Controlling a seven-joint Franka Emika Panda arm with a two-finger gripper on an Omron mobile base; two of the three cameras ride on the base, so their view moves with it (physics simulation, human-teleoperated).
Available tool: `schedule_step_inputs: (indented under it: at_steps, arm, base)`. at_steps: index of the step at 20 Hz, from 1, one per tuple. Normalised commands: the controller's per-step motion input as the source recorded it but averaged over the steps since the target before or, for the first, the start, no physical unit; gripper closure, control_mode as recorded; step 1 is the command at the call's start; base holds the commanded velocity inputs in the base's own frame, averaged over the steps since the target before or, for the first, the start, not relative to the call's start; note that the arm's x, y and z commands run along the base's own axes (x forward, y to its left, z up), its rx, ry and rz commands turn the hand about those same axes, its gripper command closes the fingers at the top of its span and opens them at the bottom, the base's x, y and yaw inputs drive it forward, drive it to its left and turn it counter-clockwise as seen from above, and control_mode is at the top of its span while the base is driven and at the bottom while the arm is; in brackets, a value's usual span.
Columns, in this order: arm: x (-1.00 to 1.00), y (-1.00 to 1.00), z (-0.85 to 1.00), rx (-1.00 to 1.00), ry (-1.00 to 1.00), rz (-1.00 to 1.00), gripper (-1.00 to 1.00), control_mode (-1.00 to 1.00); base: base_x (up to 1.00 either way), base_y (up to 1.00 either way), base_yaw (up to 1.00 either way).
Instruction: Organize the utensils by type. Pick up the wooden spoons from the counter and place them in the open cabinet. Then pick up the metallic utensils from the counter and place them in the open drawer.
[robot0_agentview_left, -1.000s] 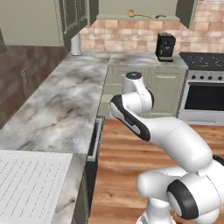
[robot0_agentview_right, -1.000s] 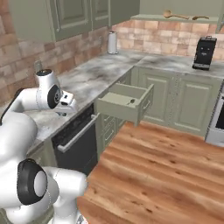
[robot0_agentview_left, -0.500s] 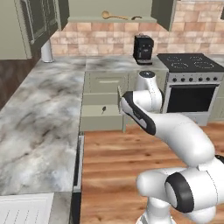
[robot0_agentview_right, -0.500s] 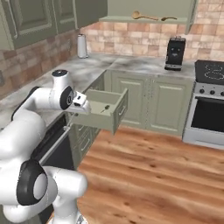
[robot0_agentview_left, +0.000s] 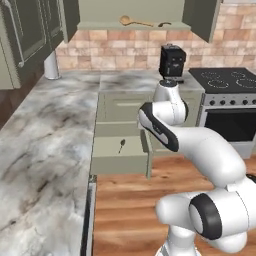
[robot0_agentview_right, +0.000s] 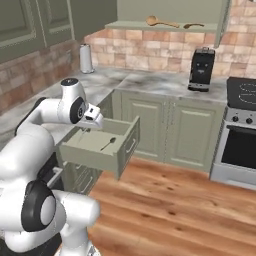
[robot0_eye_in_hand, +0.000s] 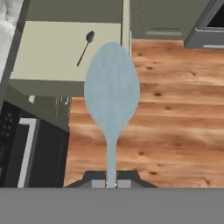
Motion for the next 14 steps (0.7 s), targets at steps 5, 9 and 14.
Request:
schedule_step_inputs:
  at_steps: [5, 9, 14]
  arm:
    - [0.00, 0.00, 0.00, 0.00, 0.00, 0.00, 1.00, 1.00]
    - [0.00, 0.00, 0.00, 0.00, 0.00, 0.00, 1.00, 1.00]
    - [0.00, 0.00, 0.00, 0.00, 0.00, 0.00, 1.00, 1.00]
  base:
    - [0.50, 0.28, 0.00]
    - [0.53, 0.29, 0.00]
    - [0.56, 0.20, 0.00]
